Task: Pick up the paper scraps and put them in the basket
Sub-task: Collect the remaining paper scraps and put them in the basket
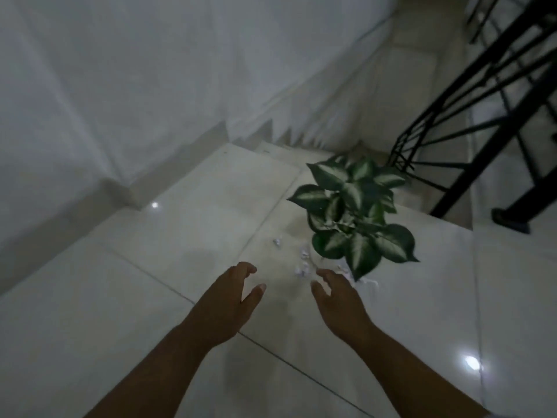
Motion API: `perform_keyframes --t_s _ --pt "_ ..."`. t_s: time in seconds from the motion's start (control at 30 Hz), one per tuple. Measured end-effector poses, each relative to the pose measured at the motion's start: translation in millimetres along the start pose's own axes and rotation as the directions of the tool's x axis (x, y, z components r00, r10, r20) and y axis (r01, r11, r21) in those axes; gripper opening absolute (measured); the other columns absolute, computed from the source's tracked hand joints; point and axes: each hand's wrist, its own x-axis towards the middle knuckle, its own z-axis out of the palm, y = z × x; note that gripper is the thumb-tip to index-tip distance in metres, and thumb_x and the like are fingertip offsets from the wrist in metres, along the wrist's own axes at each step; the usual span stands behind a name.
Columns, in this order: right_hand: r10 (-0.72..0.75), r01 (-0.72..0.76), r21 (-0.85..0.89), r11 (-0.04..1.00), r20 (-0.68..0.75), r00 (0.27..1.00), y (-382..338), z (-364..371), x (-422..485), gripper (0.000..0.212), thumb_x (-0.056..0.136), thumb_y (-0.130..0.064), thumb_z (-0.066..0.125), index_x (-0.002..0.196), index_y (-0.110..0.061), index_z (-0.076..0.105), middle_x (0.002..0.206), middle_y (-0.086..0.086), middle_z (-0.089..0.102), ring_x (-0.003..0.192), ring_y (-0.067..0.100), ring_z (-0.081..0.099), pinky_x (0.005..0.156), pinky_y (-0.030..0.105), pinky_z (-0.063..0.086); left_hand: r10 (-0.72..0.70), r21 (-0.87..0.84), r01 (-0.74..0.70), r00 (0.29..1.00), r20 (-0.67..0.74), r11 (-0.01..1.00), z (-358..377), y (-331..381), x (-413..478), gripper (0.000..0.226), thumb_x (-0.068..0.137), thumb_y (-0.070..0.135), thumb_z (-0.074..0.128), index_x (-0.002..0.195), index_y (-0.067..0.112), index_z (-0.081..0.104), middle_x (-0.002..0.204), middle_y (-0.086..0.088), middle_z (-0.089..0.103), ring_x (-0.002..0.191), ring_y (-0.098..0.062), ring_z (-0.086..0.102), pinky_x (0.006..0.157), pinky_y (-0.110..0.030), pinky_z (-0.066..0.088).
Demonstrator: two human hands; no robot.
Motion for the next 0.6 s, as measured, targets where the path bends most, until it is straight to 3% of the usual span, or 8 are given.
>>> perform_keyframes --t_s 0.1,0.23,0.3,0.4,0.5,0.57,0.6 --pt "0.054 -0.056 -0.128 0.99 -0.022 0.998 47 0 -3 0.043 0.095 -0.039 0.05 0.133 -0.021 0.05 0.136 0.004 0.05 0.126 0.021 0.044 0.104 0.028 0.033 0.011 0.013 -0.013 0.993 0.121 1.0 44 -1 21 0.043 0.092 0.048 0.049 0.128 0.025 0.044 0.128 0.003 0.055 0.12 -0.009 0.05 0.096 -0.026 0.042" --pt "0.023 -0.089 -0.307 0.947 -0.213 0.977 82 -6 8 0.045 0.088 -0.035 0.06 0.128 -0.017 0.053 0.133 0.011 0.052 0.119 0.029 0.047 0.099 0.04 0.041 0.006 0.049 -0.018 0.973 0.232 0.999 82 -10 44 0.048 0.091 0.048 0.05 0.131 0.024 0.043 0.135 0.003 0.048 0.125 -0.013 0.046 0.101 -0.029 0.04" --pt "0.028 -0.103 -0.336 0.936 -0.221 0.975 90 -11 20 0.05 0.088 -0.035 0.059 0.134 -0.018 0.047 0.142 0.011 0.045 0.129 0.03 0.039 0.106 0.041 0.036 0.0 0.108 -0.03 0.963 0.269 0.994 97 -13 59 0.051 0.091 0.042 0.053 0.136 0.019 0.042 0.147 -0.001 0.037 0.138 -0.018 0.034 0.106 -0.03 0.036" --pt "0.031 -0.088 -0.303 0.949 -0.188 0.982 95 -12 37 0.053 0.089 -0.041 0.057 0.137 -0.021 0.044 0.143 0.006 0.044 0.132 0.026 0.038 0.111 0.041 0.036 0.079 0.208 -0.135 0.963 0.258 0.969 107 -14 77 0.066 0.09 0.045 0.048 0.144 0.01 0.035 0.16 -0.009 0.017 0.148 -0.025 0.016 0.11 -0.045 0.039" --pt "0.043 -0.074 -0.234 0.969 -0.136 0.99 100 -4 58 0.039 0.089 -0.05 0.051 0.122 -0.03 0.052 0.125 -0.002 0.058 0.116 0.019 0.055 0.096 0.041 0.051 0.16 0.26 -0.252 0.93 0.33 0.932 115 -12 94 0.071 0.092 0.041 0.046 0.15 0.01 0.022 0.162 -0.009 0.007 0.149 -0.024 0.007 0.112 -0.047 0.036" --pt "0.045 -0.07 -0.136 0.988 -0.175 0.984 95 -1 60 0.017 0.088 -0.033 0.062 0.101 -0.024 0.059 0.1 -0.002 0.064 0.096 0.017 0.062 0.08 0.034 0.058 0.128 0.293 -0.255 0.912 0.39 0.922 120 -11 99 0.073 0.095 0.038 0.044 0.153 0.013 0.008 0.163 -0.005 -0.003 0.149 -0.02 -0.001 0.118 -0.042 0.026" --pt "0.042 -0.056 -0.069 0.996 -0.192 0.98 91 0 62 0.008 0.087 -0.021 0.066 0.092 -0.018 0.06 0.087 -0.004 0.063 0.086 0.014 0.062 0.072 0.024 0.057 0.114 0.313 -0.252 0.911 0.397 0.916 122 -11 99 0.073 0.096 0.037 0.042 0.153 0.014 0.003 0.162 -0.004 -0.005 0.149 -0.019 -0.003 0.119 -0.04 0.022"
